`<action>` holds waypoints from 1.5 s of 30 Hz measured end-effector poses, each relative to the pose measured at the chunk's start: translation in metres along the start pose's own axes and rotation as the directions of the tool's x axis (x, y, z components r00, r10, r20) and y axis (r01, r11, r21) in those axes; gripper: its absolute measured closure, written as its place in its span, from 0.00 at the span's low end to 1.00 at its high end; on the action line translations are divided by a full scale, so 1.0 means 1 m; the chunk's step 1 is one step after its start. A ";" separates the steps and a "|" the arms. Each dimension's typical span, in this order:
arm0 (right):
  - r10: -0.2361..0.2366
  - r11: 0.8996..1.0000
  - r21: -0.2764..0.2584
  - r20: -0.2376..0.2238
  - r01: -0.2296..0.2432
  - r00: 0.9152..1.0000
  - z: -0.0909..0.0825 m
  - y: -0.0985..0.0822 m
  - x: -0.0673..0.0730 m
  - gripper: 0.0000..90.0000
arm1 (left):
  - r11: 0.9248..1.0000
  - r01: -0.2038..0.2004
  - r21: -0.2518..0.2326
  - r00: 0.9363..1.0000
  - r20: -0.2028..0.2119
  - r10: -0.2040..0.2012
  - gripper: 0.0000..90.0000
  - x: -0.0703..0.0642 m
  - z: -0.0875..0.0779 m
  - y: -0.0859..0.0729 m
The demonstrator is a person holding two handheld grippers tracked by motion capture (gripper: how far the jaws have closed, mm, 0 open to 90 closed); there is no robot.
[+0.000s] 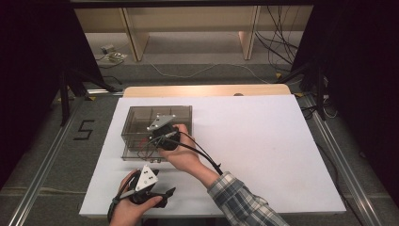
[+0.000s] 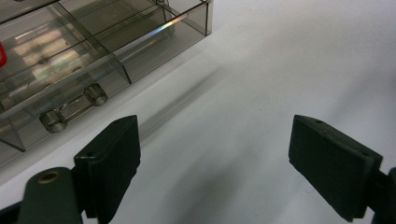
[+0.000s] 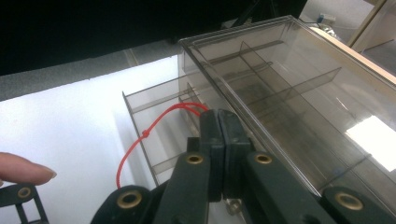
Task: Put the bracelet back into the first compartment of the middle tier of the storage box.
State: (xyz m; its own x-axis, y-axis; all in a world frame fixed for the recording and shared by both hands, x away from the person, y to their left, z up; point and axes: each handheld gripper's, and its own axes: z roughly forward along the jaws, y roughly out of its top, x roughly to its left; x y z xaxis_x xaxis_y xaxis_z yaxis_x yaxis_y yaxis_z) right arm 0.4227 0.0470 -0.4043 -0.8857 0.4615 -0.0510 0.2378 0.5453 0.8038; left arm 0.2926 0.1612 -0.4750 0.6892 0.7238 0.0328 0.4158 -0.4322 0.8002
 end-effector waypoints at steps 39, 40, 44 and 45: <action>-0.026 1.000 0.001 -0.018 0.026 1.000 0.031 0.015 0.004 1.00 | 1.000 -0.003 0.004 1.000 0.010 0.003 0.19 0.000 0.000 0.000; -0.023 1.000 -0.001 -0.018 0.023 1.000 0.032 0.016 0.004 1.00 | 1.000 -0.003 0.004 1.000 0.010 0.003 0.19 0.000 0.000 0.000; -0.018 1.000 -0.003 -0.016 0.018 1.000 0.035 0.018 0.004 1.00 | 1.000 0.002 -0.001 1.000 0.011 -0.002 0.19 -0.001 0.000 0.000; -0.024 1.000 -0.005 -0.016 0.024 1.000 0.036 0.018 0.004 1.00 | 1.000 0.001 0.000 1.000 0.011 -0.001 0.19 -0.001 0.000 0.000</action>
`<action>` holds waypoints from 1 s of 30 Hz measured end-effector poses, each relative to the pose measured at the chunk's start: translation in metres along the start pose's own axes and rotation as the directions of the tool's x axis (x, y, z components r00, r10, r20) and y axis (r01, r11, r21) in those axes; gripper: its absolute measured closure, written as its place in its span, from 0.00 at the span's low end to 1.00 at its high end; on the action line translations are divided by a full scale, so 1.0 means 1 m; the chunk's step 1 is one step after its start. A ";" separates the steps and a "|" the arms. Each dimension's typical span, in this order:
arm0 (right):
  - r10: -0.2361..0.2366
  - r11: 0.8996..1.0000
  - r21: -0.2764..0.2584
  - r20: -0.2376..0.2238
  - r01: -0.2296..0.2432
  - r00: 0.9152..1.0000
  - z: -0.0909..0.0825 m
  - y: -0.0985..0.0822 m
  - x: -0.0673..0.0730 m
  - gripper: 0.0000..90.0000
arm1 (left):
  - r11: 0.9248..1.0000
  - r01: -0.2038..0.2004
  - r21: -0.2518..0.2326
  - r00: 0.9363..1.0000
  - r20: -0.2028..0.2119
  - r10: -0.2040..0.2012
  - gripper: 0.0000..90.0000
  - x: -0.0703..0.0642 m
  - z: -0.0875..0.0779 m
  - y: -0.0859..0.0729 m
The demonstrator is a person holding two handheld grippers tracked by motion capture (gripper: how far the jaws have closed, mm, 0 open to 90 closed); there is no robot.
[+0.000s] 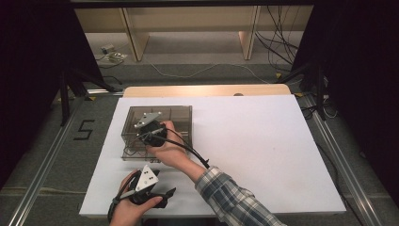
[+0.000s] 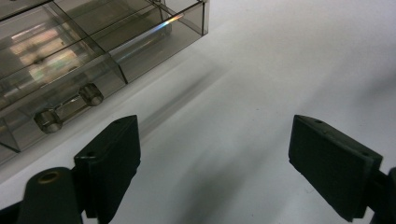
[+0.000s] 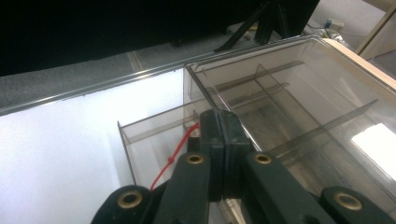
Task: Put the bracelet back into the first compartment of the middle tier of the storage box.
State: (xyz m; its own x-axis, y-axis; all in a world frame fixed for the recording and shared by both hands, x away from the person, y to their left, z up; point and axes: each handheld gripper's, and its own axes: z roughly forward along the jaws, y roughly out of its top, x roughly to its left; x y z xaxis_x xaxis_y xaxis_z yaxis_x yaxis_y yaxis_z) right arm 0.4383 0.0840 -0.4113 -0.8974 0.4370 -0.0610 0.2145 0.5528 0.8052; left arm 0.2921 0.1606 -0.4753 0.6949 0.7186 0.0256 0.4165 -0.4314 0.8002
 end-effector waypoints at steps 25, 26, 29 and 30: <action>0.011 0.999 0.033 -0.037 -0.009 0.999 0.017 -0.005 0.003 1.00 | 1.000 -0.004 0.004 1.000 -0.001 0.004 0.19 0.001 0.000 0.000; 0.009 0.999 0.036 -0.041 -0.008 0.999 0.018 -0.005 0.003 0.99 | 1.000 -0.004 0.004 1.000 -0.001 0.004 0.19 0.001 0.000 0.000; 0.010 0.999 0.045 -0.050 -0.008 0.999 0.019 -0.006 0.003 0.97 | 1.000 -0.004 0.004 1.000 -0.001 0.004 0.19 0.001 0.000 0.000; 0.009 0.999 0.047 -0.052 -0.007 0.999 0.019 -0.006 0.003 0.96 | 1.000 -0.004 0.004 1.000 -0.001 0.004 0.19 0.001 0.000 0.000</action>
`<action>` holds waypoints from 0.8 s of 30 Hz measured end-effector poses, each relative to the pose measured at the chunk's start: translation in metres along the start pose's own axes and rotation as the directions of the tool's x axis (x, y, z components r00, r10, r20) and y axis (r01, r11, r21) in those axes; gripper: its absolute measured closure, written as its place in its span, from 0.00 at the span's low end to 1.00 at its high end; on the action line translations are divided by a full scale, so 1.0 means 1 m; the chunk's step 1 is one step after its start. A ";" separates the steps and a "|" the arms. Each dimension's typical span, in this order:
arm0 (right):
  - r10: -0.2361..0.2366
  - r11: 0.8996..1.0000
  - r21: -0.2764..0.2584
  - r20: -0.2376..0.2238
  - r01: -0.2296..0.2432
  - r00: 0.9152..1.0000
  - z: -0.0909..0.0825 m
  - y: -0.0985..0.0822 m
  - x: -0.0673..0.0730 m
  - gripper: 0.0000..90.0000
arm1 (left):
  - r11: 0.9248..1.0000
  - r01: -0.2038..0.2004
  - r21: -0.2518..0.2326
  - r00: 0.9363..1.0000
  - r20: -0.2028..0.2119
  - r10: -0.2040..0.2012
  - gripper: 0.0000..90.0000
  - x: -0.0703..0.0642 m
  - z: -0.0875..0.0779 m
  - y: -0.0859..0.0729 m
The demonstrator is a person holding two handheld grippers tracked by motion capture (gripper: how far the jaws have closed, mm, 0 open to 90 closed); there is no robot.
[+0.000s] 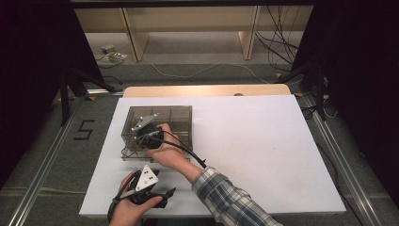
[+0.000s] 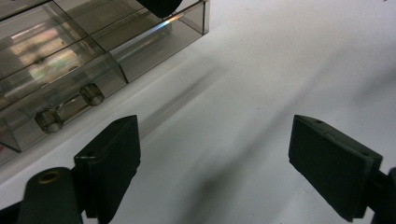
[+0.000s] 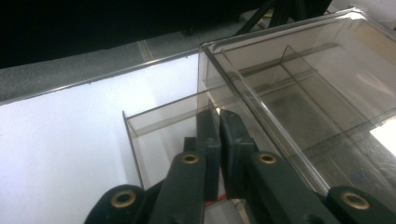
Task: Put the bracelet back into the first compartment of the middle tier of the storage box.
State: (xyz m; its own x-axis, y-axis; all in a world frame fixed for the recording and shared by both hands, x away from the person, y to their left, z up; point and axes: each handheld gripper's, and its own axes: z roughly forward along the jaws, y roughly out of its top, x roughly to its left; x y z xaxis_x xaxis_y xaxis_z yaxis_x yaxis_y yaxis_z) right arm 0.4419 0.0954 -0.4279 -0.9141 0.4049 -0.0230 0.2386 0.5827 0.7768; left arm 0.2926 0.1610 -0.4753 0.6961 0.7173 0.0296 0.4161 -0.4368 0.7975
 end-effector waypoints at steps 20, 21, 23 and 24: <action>0.092 0.996 -0.016 -0.027 -0.092 0.995 -0.034 -0.008 -0.011 0.63 | 1.000 -0.003 0.003 1.000 -0.002 0.003 0.19 -0.001 0.001 0.000; 0.095 0.995 -0.015 -0.027 -0.096 0.995 -0.036 -0.009 -0.012 0.62 | 1.000 -0.004 0.005 1.000 -0.004 0.004 0.19 -0.001 0.001 0.000; 0.095 0.995 -0.012 -0.025 -0.095 0.995 -0.039 -0.011 -0.013 0.60 | 1.000 -0.001 0.004 1.000 -0.002 0.001 0.19 -0.001 0.001 0.000; 0.096 0.995 -0.012 -0.023 -0.097 0.995 -0.041 -0.012 -0.013 0.58 | 1.000 -0.001 0.005 1.000 -0.001 0.001 0.19 -0.001 0.001 0.000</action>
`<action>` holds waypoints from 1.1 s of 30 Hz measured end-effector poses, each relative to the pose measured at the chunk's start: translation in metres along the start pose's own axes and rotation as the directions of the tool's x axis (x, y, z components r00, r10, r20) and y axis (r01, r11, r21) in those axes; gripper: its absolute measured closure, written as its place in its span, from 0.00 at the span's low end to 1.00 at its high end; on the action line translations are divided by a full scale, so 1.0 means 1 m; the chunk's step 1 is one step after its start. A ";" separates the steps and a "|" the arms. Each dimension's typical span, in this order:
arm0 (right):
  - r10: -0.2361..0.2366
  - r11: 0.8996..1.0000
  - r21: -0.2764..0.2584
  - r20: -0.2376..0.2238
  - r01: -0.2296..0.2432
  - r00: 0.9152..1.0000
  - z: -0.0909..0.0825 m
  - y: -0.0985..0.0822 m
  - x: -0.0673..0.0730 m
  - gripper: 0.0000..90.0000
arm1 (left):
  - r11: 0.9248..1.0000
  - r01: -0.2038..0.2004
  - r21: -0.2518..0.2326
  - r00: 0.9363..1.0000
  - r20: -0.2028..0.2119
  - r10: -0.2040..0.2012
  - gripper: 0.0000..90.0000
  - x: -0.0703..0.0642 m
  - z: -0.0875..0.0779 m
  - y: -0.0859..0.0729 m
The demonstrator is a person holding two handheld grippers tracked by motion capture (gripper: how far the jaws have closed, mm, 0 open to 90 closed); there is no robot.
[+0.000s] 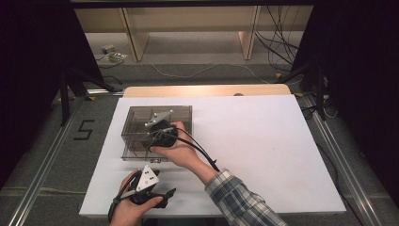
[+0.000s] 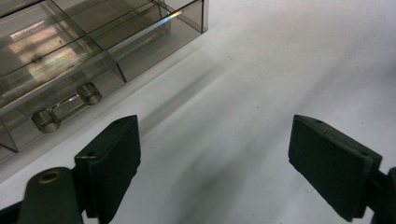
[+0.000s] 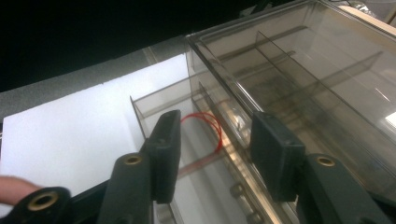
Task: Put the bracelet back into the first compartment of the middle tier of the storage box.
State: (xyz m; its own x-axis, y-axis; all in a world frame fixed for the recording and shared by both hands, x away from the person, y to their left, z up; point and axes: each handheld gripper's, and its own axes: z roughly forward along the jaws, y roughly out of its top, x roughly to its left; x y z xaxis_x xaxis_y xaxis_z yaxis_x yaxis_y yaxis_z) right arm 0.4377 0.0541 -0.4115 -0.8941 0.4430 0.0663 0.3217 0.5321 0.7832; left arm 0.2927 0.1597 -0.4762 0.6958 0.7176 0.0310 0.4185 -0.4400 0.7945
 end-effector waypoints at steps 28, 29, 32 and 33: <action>-0.004 1.000 -0.003 0.048 0.004 0.999 -0.056 -0.034 -0.004 0.37 | 1.000 0.000 0.005 1.000 -0.003 0.000 0.19 0.000 0.001 -0.001; -0.002 1.000 -0.003 0.048 0.002 0.999 -0.059 -0.036 -0.005 0.37 | 1.000 0.001 0.005 1.000 -0.003 -0.001 0.19 0.000 0.001 -0.001; 0.000 1.000 -0.006 0.059 0.000 0.998 -0.068 -0.042 -0.009 0.36 | 1.000 0.001 0.007 1.000 -0.004 -0.001 0.19 0.000 0.001 -0.001; 0.004 1.000 -0.004 0.060 -0.004 0.998 -0.071 -0.045 -0.010 0.35 | 1.000 0.002 0.007 1.000 -0.003 -0.002 0.19 0.000 0.001 -0.001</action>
State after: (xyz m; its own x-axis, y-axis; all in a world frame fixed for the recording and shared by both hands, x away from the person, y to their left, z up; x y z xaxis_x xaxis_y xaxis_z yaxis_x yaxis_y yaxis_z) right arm 0.4101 -0.0252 -0.4034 -0.8725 0.4876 0.0326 0.3240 0.5273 0.7855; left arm 0.2931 0.1598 -0.4773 0.6931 0.7201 0.0318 0.4237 -0.4427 0.7902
